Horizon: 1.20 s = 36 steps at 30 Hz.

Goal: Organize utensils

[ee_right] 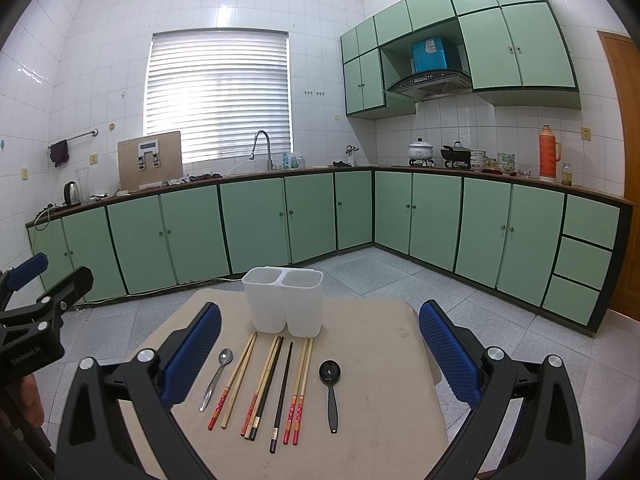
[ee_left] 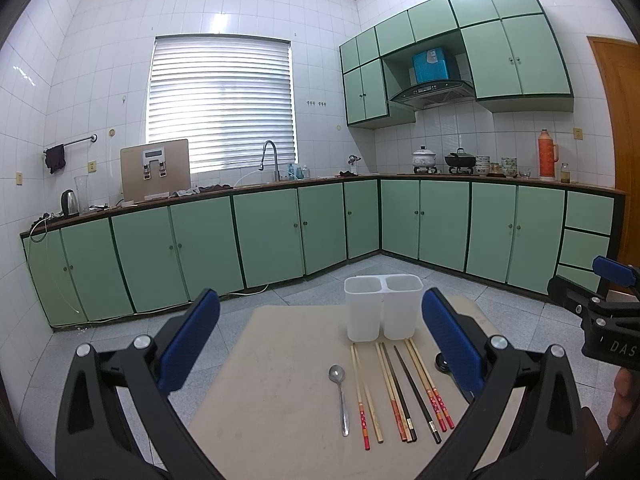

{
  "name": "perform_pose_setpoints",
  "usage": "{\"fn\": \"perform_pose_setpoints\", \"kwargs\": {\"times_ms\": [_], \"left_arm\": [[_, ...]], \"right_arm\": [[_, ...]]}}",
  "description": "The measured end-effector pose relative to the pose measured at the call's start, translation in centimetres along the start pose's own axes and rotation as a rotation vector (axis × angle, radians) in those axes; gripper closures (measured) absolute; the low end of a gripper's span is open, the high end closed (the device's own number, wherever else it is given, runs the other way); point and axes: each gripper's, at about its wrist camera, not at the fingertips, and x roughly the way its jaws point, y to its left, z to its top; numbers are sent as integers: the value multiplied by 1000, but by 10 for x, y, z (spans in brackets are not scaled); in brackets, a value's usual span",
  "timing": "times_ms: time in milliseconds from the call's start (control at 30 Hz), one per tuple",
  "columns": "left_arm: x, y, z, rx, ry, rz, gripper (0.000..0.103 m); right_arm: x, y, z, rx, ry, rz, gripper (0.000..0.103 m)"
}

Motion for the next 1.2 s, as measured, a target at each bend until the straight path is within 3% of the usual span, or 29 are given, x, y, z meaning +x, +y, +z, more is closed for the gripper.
{"fn": "perform_pose_setpoints", "kwargs": {"times_ms": [833, 967, 1200], "left_arm": [[5, 4, -3, 4, 15, 13, 5], [24, 15, -7, 6, 66, 57, 5], [86, 41, -27, -10, 240, 126, 5]], "right_arm": [[5, 0, 0, -7, 14, -9, 6], [25, -6, -8, -14, 66, -47, 6], [77, -22, -28, -40, 202, -99, 10]]}}
